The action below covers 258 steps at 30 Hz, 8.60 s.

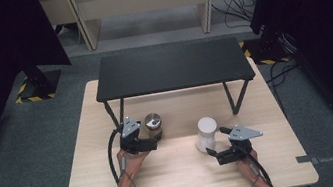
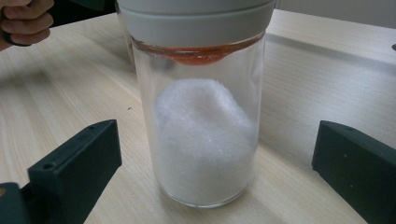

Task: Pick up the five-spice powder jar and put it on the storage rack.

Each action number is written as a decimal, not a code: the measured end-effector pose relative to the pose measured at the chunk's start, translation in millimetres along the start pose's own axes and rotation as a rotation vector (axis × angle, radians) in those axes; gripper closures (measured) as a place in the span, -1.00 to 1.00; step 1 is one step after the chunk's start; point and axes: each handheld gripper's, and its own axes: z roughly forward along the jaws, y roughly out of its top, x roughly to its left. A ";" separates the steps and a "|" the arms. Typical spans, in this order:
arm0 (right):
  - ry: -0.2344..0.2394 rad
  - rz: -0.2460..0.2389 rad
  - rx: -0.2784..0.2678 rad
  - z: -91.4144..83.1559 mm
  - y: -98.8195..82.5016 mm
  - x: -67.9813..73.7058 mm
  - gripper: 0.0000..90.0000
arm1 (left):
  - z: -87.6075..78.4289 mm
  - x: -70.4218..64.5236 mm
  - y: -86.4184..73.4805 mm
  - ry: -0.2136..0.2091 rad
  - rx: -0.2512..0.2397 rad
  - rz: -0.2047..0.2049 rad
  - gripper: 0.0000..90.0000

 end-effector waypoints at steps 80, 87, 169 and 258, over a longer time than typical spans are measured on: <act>0.006 -0.002 0.000 0.0 0.1 -0.4 -0.97 | 30.7 -18.6 19.1 0.080 0.081 0.052 -0.32; 0.007 -0.003 0.000 0.1 0.0 -0.5 -0.97 | 21.4 -14.3 25.7 0.050 0.084 0.049 -0.32; 0.005 -0.002 0.002 0.1 0.3 0.0 -0.97 | -42.2 16.1 229.7 0.071 0.073 -0.036 -0.32; 0.006 -0.011 0.007 0.3 1.2 0.9 -0.97 | -71.2 -4.5 157.0 0.004 -0.048 -0.030 -0.99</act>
